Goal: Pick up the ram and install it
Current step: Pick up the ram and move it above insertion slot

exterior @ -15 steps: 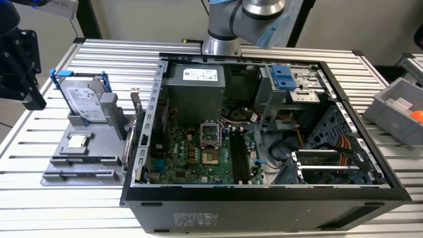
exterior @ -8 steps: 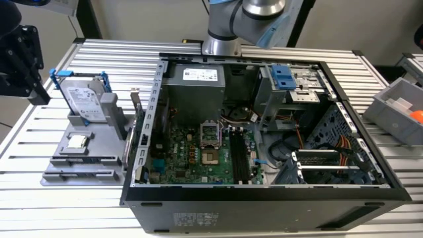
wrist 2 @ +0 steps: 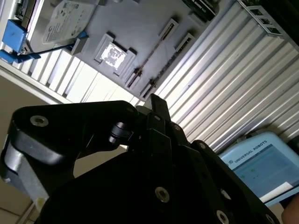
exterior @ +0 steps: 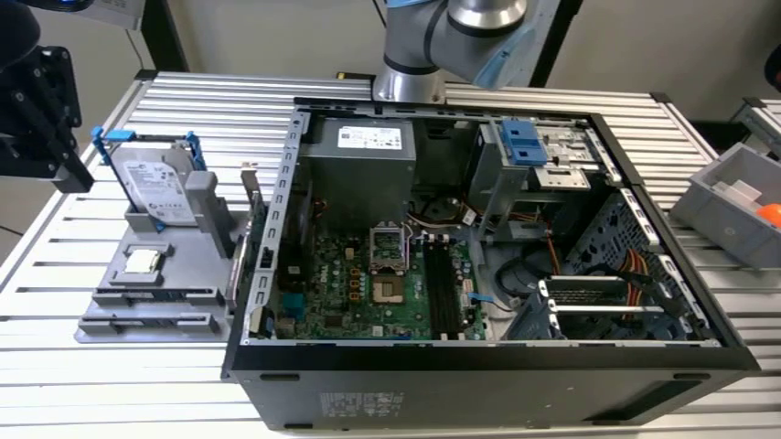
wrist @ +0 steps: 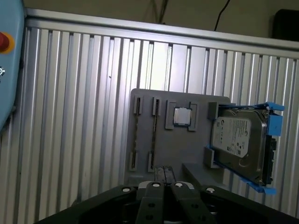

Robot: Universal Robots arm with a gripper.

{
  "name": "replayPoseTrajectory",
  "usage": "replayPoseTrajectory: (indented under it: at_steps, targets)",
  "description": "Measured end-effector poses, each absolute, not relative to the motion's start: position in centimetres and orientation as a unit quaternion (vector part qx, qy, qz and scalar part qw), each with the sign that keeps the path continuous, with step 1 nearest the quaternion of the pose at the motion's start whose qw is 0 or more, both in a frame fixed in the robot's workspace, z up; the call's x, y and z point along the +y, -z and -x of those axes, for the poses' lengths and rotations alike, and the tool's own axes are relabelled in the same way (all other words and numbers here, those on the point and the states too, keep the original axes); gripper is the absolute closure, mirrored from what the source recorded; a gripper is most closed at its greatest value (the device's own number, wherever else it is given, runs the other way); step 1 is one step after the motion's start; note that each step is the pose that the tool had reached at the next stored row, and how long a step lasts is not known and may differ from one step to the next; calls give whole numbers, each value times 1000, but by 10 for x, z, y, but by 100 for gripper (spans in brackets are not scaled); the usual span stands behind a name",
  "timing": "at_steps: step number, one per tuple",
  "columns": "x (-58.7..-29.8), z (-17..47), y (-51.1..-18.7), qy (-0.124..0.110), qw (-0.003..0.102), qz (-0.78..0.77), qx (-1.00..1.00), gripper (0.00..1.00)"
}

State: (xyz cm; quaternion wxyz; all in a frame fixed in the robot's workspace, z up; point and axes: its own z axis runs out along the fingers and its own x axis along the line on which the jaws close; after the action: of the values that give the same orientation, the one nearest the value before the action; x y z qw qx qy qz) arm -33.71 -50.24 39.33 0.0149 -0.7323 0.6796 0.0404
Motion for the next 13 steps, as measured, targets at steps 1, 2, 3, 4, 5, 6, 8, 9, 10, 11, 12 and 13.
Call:
replayPoseTrajectory:
  at_steps: [1, 2, 3, 4, 5, 6, 8, 9, 10, 11, 12, 13]
  targets:
    - [-502, 337, -393, -40, 15, 732, 680, 100]
    - [-502, 337, -393, -40, 15, 732, 680, 100]
    - [-502, 337, -393, -40, 15, 732, 680, 0]
    - [-502, 337, -393, -40, 15, 732, 680, 0]
    - [-502, 337, -393, -40, 15, 732, 680, 0]
    - [-502, 337, -393, -40, 15, 732, 680, 0]
    - [-502, 337, -393, -40, 15, 732, 680, 0]
    - [-502, 337, -393, -40, 15, 732, 680, 0]
    - [-502, 337, -393, -40, 15, 732, 680, 0]
    - [-502, 337, -393, -40, 15, 732, 680, 0]
    - [-502, 337, -393, -40, 15, 732, 680, 0]
    - [-502, 337, -393, -40, 15, 732, 680, 0]
